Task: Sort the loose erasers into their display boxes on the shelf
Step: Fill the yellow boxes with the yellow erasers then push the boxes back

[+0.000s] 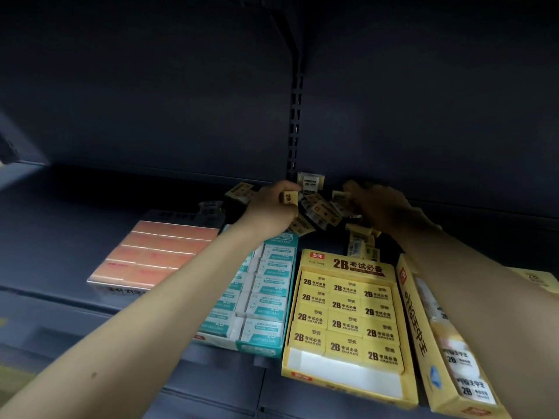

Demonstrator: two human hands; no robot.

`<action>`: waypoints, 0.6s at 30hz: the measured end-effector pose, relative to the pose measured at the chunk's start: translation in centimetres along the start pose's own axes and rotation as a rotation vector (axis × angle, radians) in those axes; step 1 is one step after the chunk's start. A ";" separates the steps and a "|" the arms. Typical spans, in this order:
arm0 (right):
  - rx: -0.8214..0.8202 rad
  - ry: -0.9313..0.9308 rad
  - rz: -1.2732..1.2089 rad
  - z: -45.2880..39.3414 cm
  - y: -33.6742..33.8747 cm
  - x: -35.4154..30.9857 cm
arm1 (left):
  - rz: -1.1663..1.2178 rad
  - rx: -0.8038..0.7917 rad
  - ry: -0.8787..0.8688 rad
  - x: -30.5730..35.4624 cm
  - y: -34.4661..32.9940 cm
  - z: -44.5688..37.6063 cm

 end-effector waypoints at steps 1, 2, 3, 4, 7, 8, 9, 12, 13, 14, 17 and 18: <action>0.025 -0.003 -0.020 0.1 0.1 -0.1 | -0.028 0.008 -0.012 0.1 0.1 0.1; 0.051 -0.017 -0.058 0.2 0.3 -0.1 | -0.064 0.018 -0.024 0.2 0.3 0.3; 0.079 -0.038 -0.119 0.2 0.4 0.0 | -0.095 0.033 -0.032 0.3 0.5 0.5; 0.101 -0.062 -0.199 0.2 0.7 0.0 | -0.114 0.056 -0.036 0.4 0.8 0.6; 0.177 -0.094 -0.457 0.5 2.0 0.0 | -0.091 0.179 -0.031 1.2 1.6 1.2; 0.198 -0.091 -0.531 1.0 2.6 -0.2 | -0.067 0.214 -0.041 1.5 1.7 1.5; 0.209 -0.083 -0.595 1.5 3.1 -0.4 | -0.039 0.234 -0.056 1.9 1.7 1.8; 0.166 -0.063 -0.719 4.1 4.5 -1.5 | -0.015 0.236 -0.085 2.7 0.9 3.2; 0.135 -0.068 -0.762 5.1 4.9 -1.8 | -0.012 0.231 -0.086 2.8 0.5 3.7; 0.096 -0.081 -0.797 6.1 5.3 -2.1 | 0.002 0.224 -0.085 2.8 0.2 4.2; 0.023 -0.128 -0.817 9.0 6.1 -2.6 | 0.061 0.195 -0.057 2.3 -0.7 5.7; 0.021 -0.144 -0.802 9.9 6.3 -2.7 | 0.079 0.186 -0.044 2.1 -1.0 6.1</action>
Point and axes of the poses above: each hand's wrist, its own z-axis away from the middle knuckle, its own y-axis out of the back of the hand, x = y × z, the point moved 2 cm from there along -z, towards the middle knuckle, and after that the axes turned 9 degrees about -z, right-handed, at the moved point
